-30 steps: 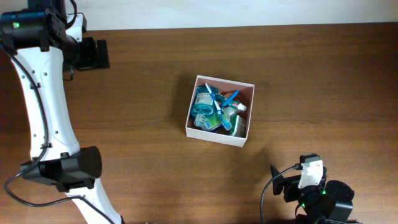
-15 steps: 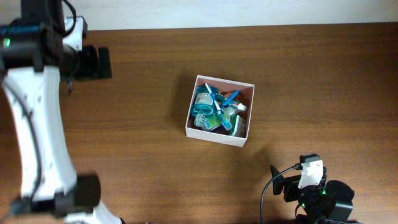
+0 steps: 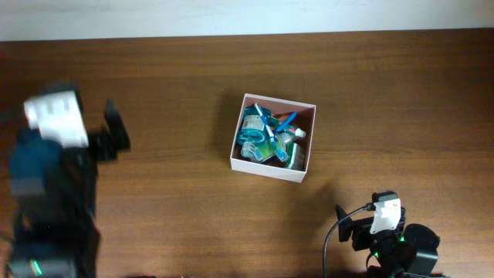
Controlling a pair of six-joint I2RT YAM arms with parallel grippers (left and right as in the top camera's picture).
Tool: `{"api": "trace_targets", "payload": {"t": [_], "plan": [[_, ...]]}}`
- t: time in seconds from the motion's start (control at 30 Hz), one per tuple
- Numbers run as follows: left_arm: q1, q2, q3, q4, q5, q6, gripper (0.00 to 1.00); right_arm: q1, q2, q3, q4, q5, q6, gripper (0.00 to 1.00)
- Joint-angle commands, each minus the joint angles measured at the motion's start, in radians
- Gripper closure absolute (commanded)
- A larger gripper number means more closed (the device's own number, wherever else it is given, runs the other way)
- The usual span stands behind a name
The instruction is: Pack container
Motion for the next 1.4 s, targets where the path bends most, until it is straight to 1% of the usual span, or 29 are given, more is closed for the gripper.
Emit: {"api": "trace_targets", "payload": {"t": [0.0,0.13,0.23,0.3,0.43,0.53,0.67,0.97,1.37], "plan": [[0.000,-0.169,-0.265,0.082,-0.010,0.014,0.01,-0.007,-0.008,-0.003,0.002,-0.012,0.007,0.01],[0.000,-0.365,-0.543,0.134,0.032,0.014,0.01,-0.007,-0.008,-0.003,0.002,-0.012,0.007,0.01],[0.000,-0.477,-0.687,0.164,0.045,0.014,0.01,-0.007,-0.008,-0.003,0.002,-0.012,0.007,0.01],[0.000,-0.546,-0.780,0.215,0.050,0.014,0.01,-0.007,-0.008,-0.003,0.002,-0.012,0.007,0.01],[0.000,-0.630,-0.887,0.277,0.050,0.014,0.01,-0.007,-0.008,-0.003,0.002,-0.012,0.007,0.01],[0.000,-0.687,-0.953,0.280,0.050,0.014,0.01,-0.007,-0.008,-0.003,0.002,-0.012,0.007,0.01],[0.000,-0.736,-1.007,0.279,0.049,0.014,0.01,-0.007,-0.008,-0.003,0.002,-0.012,0.007,0.01],[0.000,-0.789,-1.013,0.294,0.049,0.014,0.00,-0.007,-0.008,-0.003,0.001,-0.012,0.007,0.01],[0.000,-0.788,-1.013,0.293,0.049,0.014,0.01,-0.007,-0.008,-0.003,-0.001,-0.012,0.007,0.01]]}}
